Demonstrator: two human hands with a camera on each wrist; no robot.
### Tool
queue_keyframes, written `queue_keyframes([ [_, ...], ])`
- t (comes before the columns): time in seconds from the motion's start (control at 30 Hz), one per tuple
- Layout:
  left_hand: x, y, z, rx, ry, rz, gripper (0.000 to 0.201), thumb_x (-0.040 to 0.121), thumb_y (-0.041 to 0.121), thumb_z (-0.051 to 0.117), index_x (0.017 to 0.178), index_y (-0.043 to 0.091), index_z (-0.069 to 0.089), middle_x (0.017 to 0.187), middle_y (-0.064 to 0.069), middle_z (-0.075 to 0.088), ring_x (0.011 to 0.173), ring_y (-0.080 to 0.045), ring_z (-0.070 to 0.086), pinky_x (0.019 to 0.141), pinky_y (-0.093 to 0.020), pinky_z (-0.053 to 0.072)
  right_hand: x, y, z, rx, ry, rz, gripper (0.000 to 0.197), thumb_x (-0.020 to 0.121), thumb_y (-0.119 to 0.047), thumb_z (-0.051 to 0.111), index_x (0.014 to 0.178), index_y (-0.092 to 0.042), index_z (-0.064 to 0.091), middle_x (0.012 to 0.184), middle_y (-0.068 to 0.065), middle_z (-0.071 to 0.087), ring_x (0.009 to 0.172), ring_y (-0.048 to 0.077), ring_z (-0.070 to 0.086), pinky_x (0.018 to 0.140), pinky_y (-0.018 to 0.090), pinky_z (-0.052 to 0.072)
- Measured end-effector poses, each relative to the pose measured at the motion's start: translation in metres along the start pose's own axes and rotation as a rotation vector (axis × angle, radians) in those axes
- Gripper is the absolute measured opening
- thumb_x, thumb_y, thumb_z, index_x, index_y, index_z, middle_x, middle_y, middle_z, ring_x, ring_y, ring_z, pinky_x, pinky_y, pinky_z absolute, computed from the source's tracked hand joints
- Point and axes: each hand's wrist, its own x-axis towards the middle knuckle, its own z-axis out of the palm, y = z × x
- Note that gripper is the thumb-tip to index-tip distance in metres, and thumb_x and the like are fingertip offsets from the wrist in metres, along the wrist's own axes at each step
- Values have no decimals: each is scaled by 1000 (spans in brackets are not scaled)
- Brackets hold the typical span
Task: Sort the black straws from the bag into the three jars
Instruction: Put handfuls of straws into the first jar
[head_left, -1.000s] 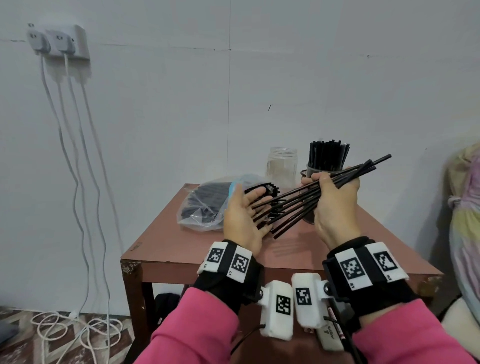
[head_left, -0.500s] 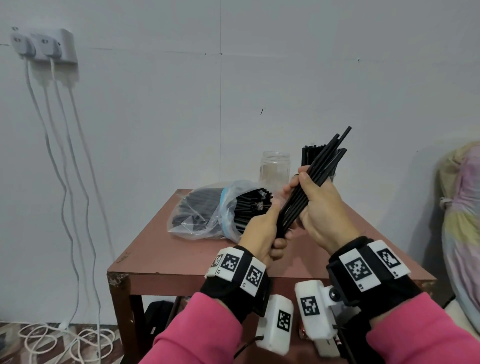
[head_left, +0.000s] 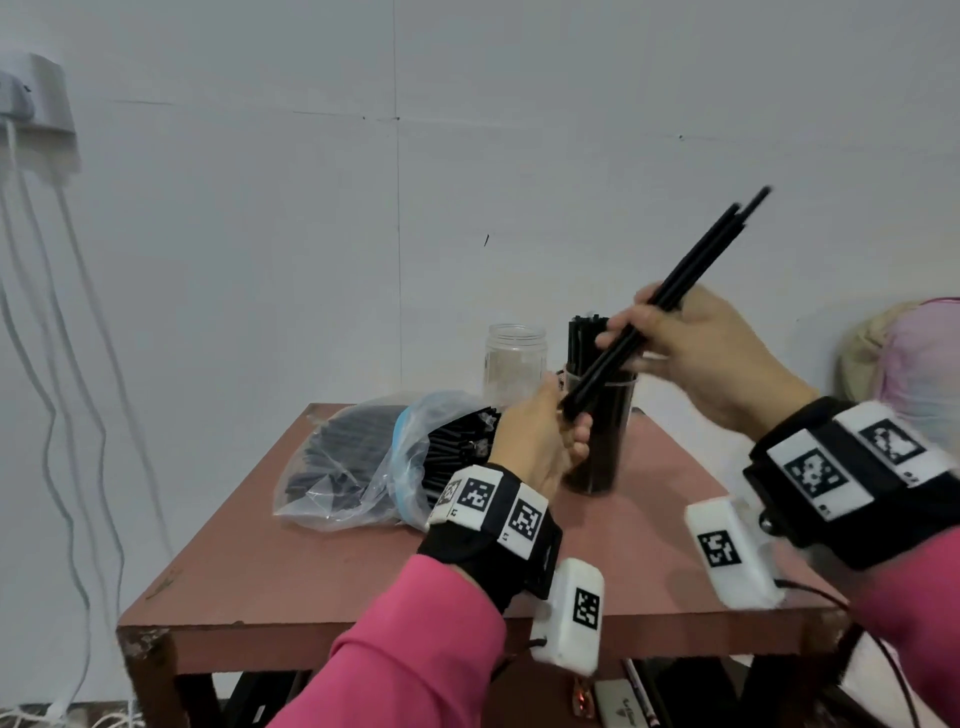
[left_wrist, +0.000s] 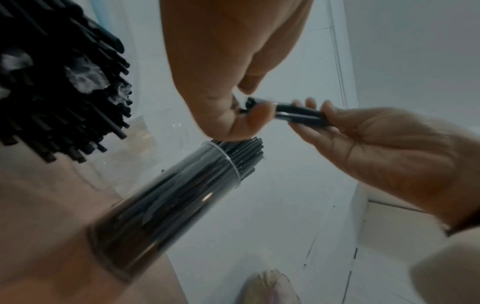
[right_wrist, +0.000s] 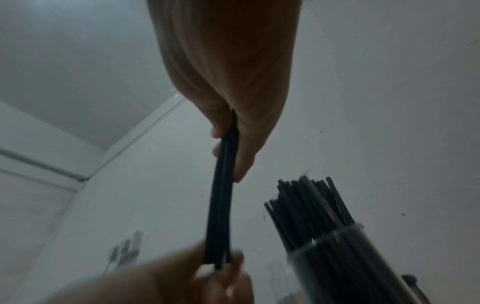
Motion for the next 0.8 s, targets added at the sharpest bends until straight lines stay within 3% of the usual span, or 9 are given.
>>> queue_keyframes([
  [0.13,31,3,0,142,138,106,18,93,0,49,82,15,46,64,0,45,55,-11,45,51,-21,39,37,-17,-25,-160,132,-140,19,100,-2,41,91,-18,44,86,6,61,80,21,68,77,36,58],
  [0.17,38,3,2,234,162,137,20,87,-6,55,91,13,49,74,0,51,68,-14,52,62,-25,46,44,-17,-27,-202,130,-148,19,99,-2,42,91,-19,44,87,7,61,81,22,67,80,39,57],
  [0.23,53,0,9,386,134,156,57,75,-9,68,123,11,45,104,-4,53,101,-21,54,90,-31,46,55,-13,-25,-268,108,-136,19,99,-3,43,91,-20,44,87,7,61,80,22,67,83,43,57],
  [0.3,68,-8,21,480,36,178,107,57,4,83,145,17,23,129,-6,50,119,-25,51,104,-39,42,61,-5,-19,-306,84,-113,20,99,-4,43,90,-21,43,87,6,61,79,21,66,84,44,56],
  [0.33,79,-15,25,513,6,207,125,45,18,87,147,27,16,134,-5,50,121,-25,53,104,-44,44,63,-1,-17,-319,74,-104,20,99,-4,43,90,-21,43,87,6,61,80,20,66,84,43,56],
  [0.4,110,-38,27,528,3,280,131,29,37,89,138,45,17,130,-2,56,117,-24,58,99,-48,47,66,7,-14,-331,61,-95,18,100,-6,44,91,-21,44,89,6,62,80,18,66,85,42,56],
  [0.57,109,-38,28,528,3,411,101,42,31,82,131,25,34,120,-2,56,110,-20,58,97,-43,49,72,22,-18,-366,50,-136,15,99,-8,46,92,-22,46,90,5,64,84,17,68,82,36,57],
  [0.73,115,-45,26,552,24,435,101,40,43,77,130,28,34,122,-2,55,111,-20,57,97,-44,49,79,24,-27,-356,59,-140,14,98,-7,46,93,-20,46,92,8,63,81,16,68,72,26,57],
  [0.8,117,-46,26,566,27,434,102,39,46,75,130,30,33,123,-1,54,113,-20,57,97,-45,49,81,27,-28,-392,63,-160,14,98,-8,48,93,-21,46,90,4,65,84,15,68,78,24,54],
])
